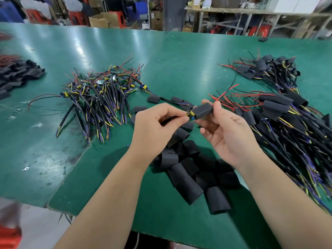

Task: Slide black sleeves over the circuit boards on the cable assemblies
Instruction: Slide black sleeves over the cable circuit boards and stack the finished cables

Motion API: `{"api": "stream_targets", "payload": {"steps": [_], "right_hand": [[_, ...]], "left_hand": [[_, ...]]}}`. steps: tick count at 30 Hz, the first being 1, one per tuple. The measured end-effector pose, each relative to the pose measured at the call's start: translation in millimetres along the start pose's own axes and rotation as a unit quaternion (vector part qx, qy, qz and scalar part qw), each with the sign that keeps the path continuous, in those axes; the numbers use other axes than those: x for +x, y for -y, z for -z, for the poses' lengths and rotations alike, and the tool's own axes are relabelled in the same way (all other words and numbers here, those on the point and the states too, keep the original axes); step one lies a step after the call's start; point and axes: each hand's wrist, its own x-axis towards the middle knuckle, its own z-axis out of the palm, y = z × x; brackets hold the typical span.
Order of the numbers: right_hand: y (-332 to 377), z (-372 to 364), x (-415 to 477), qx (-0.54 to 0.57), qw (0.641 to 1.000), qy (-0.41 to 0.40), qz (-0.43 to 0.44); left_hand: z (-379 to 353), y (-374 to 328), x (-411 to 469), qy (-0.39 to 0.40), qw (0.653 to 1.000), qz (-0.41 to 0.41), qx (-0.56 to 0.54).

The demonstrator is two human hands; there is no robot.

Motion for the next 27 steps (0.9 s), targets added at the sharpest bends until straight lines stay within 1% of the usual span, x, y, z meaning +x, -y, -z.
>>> {"api": "stream_targets", "payload": {"steps": [10, 15, 19, 23, 24, 27], "right_hand": [[-3, -1, -2, -0.023, 0.999, 0.024, 0.009], [-4, -2, -2, -0.018, 0.999, 0.040, 0.005], [-8, 1, -1, -0.032, 0.998, 0.059, 0.013], [-12, -2, 1, -0.108, 0.991, 0.051, 0.056], [-12, -4, 1, -0.113, 0.990, 0.049, 0.064], [-15, -8, 3, -0.056, 0.996, 0.040, 0.048]], "left_hand": [[0, 4, 2, 0.006, 1.000, 0.006, -0.025], [-1, 3, 1, -0.001, 0.998, 0.030, -0.050], [0, 5, 0, 0.003, 1.000, 0.016, -0.013], [0, 8, -1, -0.003, 0.999, -0.010, 0.035], [1, 9, -2, -0.008, 0.999, -0.016, 0.048], [1, 10, -3, -0.024, 0.997, -0.025, 0.072]]}}
